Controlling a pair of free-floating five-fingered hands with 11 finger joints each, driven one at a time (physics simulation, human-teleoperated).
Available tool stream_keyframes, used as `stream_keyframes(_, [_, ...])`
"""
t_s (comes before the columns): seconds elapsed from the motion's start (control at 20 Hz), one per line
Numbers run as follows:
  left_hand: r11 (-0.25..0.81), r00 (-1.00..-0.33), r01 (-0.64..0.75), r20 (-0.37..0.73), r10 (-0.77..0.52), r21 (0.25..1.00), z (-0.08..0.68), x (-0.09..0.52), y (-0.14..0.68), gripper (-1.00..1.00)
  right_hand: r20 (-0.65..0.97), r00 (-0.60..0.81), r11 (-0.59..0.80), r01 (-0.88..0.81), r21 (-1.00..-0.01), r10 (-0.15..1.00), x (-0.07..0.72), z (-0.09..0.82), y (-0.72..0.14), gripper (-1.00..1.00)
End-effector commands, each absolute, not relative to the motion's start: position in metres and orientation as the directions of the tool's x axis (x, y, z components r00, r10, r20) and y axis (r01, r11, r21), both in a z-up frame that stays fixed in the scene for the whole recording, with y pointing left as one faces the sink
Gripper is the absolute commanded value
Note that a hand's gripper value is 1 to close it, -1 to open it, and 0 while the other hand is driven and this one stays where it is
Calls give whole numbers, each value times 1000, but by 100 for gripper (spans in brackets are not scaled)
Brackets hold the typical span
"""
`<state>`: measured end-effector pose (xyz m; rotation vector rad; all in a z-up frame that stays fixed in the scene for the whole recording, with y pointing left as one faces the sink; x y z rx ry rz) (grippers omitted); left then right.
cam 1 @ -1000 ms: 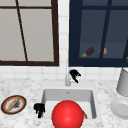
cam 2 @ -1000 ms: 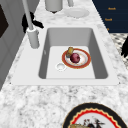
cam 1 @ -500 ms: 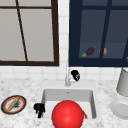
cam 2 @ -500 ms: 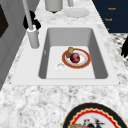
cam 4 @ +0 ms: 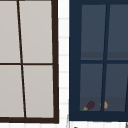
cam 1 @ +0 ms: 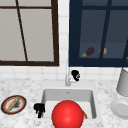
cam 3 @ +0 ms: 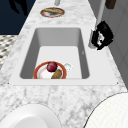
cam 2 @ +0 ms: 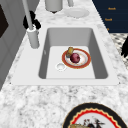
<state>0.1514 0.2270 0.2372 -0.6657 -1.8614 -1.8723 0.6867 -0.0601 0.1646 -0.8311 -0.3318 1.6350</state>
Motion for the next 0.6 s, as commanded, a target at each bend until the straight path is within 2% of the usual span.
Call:
stream_keyframes(0.0, [-19, -799, 599, 600, 40, 800, 237, 151, 227, 0, -333, -64, -272, -729, -628, 941, 694, 163, -37, 100])
stream_keyframes(0.3, [-19, -799, 599, 600, 40, 800, 237, 151, 227, 0, -464, -63, -362, -720, -592, 884, 697, 161, -23, 100])
stream_keyframes(0.55, [-19, -799, 599, 600, 40, 800, 237, 151, 227, 0, -509, -43, -384, -712, -588, 860, 699, 159, -19, 100])
